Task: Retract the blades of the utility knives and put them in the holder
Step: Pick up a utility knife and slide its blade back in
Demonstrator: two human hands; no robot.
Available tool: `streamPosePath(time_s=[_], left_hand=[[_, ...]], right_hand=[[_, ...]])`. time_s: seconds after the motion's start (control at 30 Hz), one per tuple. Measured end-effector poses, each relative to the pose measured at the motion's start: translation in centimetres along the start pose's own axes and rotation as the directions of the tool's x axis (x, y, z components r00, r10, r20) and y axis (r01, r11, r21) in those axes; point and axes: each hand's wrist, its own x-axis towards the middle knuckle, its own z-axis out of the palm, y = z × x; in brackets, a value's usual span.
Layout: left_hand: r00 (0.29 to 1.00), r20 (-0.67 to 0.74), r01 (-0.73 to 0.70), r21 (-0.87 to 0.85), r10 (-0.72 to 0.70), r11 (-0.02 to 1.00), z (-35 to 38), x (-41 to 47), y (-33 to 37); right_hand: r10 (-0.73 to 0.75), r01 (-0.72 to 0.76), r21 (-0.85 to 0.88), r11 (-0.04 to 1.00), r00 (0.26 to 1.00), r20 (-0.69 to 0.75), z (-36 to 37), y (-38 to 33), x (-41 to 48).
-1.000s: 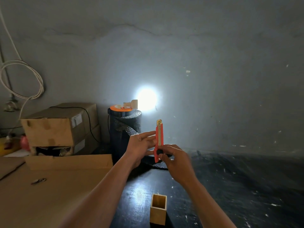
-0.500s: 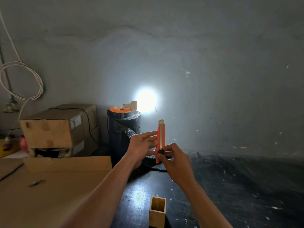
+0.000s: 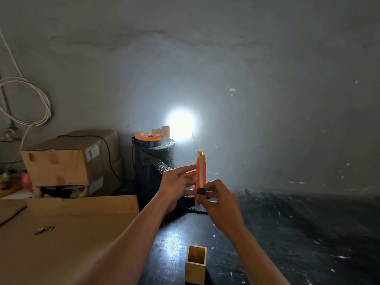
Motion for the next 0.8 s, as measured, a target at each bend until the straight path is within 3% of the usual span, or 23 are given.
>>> streamPosePath(time_s=[0.23, 0.8], left_hand=[[1.0, 0.004, -0.004, -0.015, 0.004, 1.0, -0.2, 0.0, 0.0], [0.998, 0.037, 0.043, -0.051, -0.041, 0.998, -1.0, -0.8, -3.3]], right_hand=[[-0.037, 0.038, -0.028, 0.999, 0.999, 0.036, -0.2, 0.2, -0.2], [0.02, -0.015, 0.083, 0.996, 0.998, -0.057, 0.5, 1.9, 0.9]])
